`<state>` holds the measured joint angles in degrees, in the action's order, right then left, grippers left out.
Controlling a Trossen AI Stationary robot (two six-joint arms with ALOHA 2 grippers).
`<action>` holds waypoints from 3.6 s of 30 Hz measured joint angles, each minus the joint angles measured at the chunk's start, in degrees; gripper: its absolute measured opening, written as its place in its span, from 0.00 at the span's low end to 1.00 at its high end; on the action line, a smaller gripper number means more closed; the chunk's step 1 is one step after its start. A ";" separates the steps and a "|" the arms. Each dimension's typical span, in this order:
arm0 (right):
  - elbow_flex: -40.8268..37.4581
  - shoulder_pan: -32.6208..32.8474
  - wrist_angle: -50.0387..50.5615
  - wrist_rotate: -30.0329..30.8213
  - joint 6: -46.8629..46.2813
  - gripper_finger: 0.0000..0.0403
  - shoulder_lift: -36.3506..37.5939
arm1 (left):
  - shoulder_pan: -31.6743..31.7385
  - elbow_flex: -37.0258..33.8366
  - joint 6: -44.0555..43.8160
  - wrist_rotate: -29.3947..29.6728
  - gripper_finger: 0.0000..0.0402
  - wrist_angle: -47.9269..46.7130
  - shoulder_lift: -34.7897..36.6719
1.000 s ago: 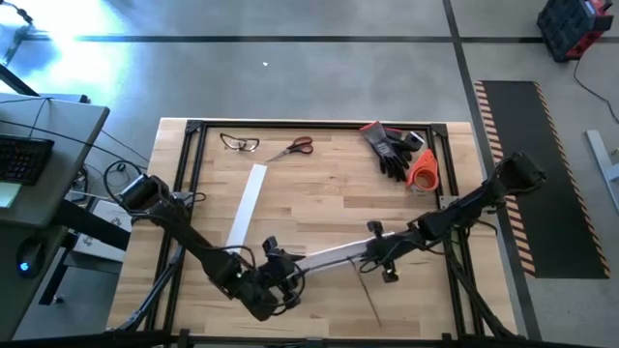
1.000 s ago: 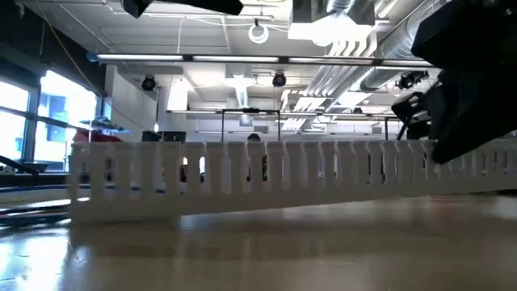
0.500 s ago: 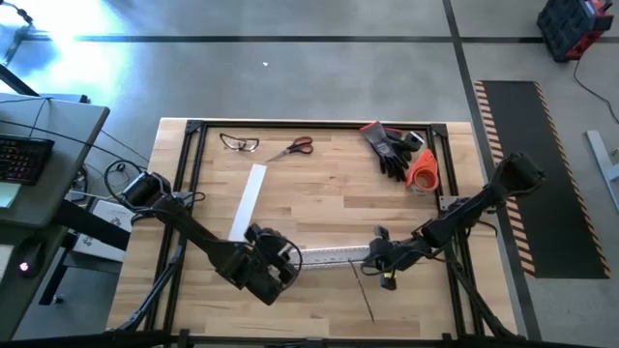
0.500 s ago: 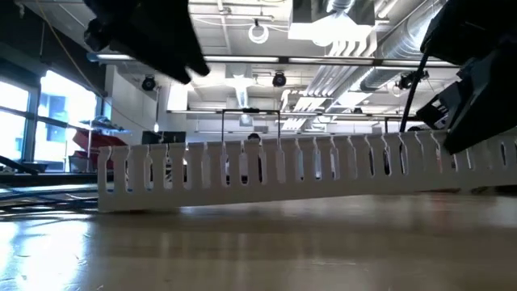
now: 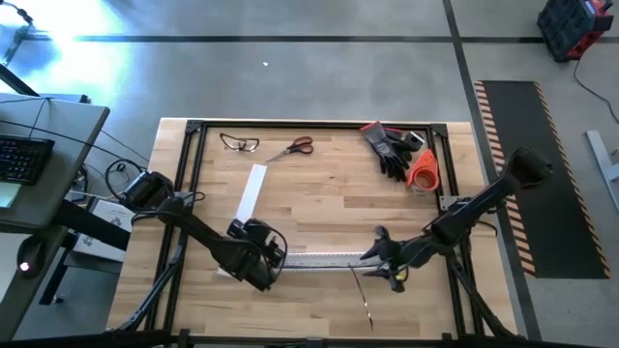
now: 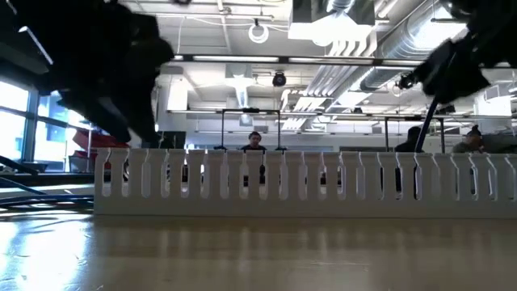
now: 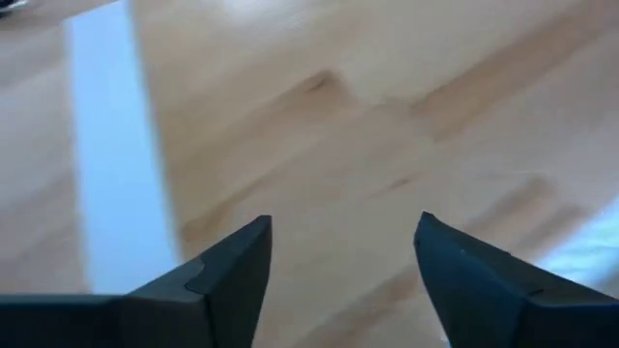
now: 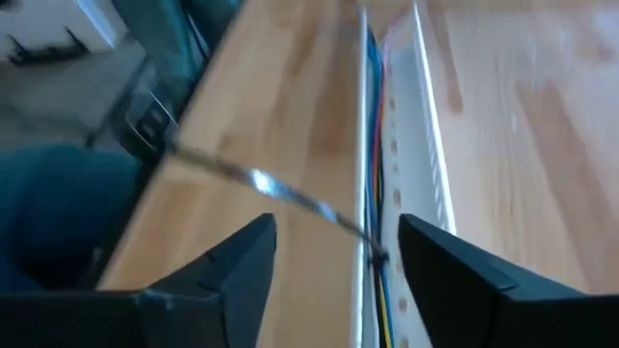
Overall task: Ziptie cables
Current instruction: Put the zip-tied cable into the white cable duct, then close the white cable duct lid
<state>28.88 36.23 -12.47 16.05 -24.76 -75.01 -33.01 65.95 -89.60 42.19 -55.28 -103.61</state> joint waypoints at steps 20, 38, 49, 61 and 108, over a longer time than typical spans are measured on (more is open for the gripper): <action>0.00 0.20 4.12 0.76 4.81 0.51 10.74 | 10.65 -16.84 -9.76 -8.03 0.78 0.15 0.37; 0.00 0.90 0.90 1.13 4.07 0.51 4.79 | 12.61 -20.34 8.53 -12.39 0.56 18.23 5.75; 0.00 2.60 -0.41 1.12 4.31 0.51 4.76 | 17.76 -20.49 45.52 -18.93 0.48 53.30 5.24; 0.00 -0.66 -17.08 3.68 14.32 0.51 -1.96 | 18.15 -14.39 66.06 -19.80 0.48 64.52 6.49; 32.73 -26.35 -5.78 -16.08 23.15 0.70 -37.73 | -14.01 -10.30 36.74 14.10 0.48 52.12 5.33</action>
<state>61.61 9.88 -18.24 -0.02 -1.61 -112.74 -47.02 55.66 -52.86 56.29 -3.16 -98.28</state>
